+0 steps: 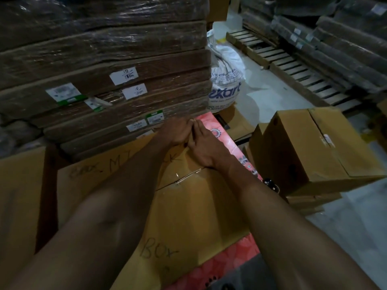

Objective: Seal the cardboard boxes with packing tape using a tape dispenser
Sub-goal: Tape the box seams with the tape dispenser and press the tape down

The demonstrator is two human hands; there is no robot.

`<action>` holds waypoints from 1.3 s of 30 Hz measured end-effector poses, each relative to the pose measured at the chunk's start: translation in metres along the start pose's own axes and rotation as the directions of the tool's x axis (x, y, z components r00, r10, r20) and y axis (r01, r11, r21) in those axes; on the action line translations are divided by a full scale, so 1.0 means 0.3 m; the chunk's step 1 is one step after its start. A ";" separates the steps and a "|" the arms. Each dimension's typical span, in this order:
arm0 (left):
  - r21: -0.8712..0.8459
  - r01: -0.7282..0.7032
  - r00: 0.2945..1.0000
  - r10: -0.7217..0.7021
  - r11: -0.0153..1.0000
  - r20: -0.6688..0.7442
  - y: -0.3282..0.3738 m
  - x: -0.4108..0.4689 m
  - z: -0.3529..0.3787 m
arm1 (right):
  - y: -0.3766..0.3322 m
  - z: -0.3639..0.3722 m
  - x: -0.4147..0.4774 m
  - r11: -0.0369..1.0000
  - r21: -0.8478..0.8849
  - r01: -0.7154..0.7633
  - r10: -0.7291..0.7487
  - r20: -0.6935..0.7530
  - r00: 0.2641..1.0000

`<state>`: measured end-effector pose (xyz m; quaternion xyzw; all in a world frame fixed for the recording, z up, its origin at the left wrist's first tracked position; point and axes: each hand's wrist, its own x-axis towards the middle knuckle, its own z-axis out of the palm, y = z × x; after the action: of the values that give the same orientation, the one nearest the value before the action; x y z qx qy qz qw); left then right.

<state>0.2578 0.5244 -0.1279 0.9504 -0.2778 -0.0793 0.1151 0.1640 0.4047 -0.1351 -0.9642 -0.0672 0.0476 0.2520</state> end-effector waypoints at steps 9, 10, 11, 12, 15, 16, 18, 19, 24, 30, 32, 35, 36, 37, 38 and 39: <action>0.226 0.001 1.000 0.001 0.974 -0.010 0.019 0.007 0.005 | 0.010 0.002 -0.140 0.995 -0.061 -0.076 0.075 -0.020 0.997; 0.219 0.004 1.000 0.000 0.976 -0.019 0.019 0.007 0.004 | 0.008 0.004 -0.198 0.994 -0.074 -0.081 0.079 -0.026 0.997; 0.208 0.009 1.000 -0.004 0.978 -0.022 0.018 0.009 0.007 | 0.001 0.008 -0.261 0.992 -0.086 -0.091 0.088 -0.038 0.995; 0.198 0.023 1.000 -0.020 0.980 -0.018 0.017 0.010 0.010 | -0.006 0.017 -0.319 0.990 -0.092 -0.111 0.108 -0.047 0.993; 0.124 0.106 0.994 -0.103 0.987 -0.026 0.015 0.009 0.033 | -0.022 0.045 -0.408 0.977 -0.121 -0.177 0.169 -0.075 0.983; 0.122 0.107 0.994 -0.104 0.987 -0.033 0.021 -0.001 0.038 | -0.024 0.049 -0.411 0.973 -0.135 -0.185 0.175 -0.082 0.981; 0.185 0.029 1.000 -0.027 0.982 -0.010 0.050 -0.057 0.055 | -0.020 0.053 -0.402 0.973 -0.142 -0.180 0.168 -0.090 0.982; 0.218 -0.034 0.999 0.035 0.975 -0.001 0.070 -0.099 0.069 | -0.013 0.054 -0.396 0.974 -0.144 -0.176 0.164 -0.091 0.982; 0.189 -0.138 0.990 0.138 0.972 0.014 0.150 -0.296 0.119 | 0.002 0.068 -0.394 0.967 -0.183 -0.176 0.167 -0.065 0.984; 0.207 -0.070 0.997 0.065 0.976 0.031 0.174 -0.305 0.108 | -0.027 0.073 -0.598 0.955 -0.237 -0.178 0.161 -0.089 0.983; 0.212 -0.042 0.998 0.033 0.976 0.048 0.189 -0.308 0.103 | -0.031 0.099 -0.704 0.944 -0.263 -0.200 0.161 -0.162 0.974; 0.236 0.005 1.000 -0.003 0.972 -0.006 0.255 -0.334 0.110 | -0.024 0.130 -0.750 0.933 -0.276 -0.231 0.167 -0.235 0.957; 0.225 0.000 0.999 0.008 0.974 -0.036 0.285 -0.358 0.121 | -0.022 0.134 -0.746 0.931 -0.276 -0.237 0.167 -0.253 0.953; 0.201 -0.033 0.998 0.045 0.979 -0.054 0.315 -0.394 0.139 | -0.016 0.139 -0.742 0.931 -0.277 -0.235 0.162 -0.264 0.951; 0.172 -0.089 0.994 0.099 0.981 -0.053 0.341 -0.437 0.161 | -0.010 0.141 -0.740 0.934 -0.279 -0.224 0.147 -0.271 0.951; 0.146 -0.142 0.987 0.151 0.979 -0.048 0.359 -0.482 0.183 | -0.002 0.143 -0.742 0.938 -0.277 -0.207 0.129 -0.275 0.953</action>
<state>0.0708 0.5057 -0.1397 0.9351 -0.3485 -0.0225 0.0608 -0.0611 0.3916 -0.1593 -0.9917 0.0421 -0.0649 0.1027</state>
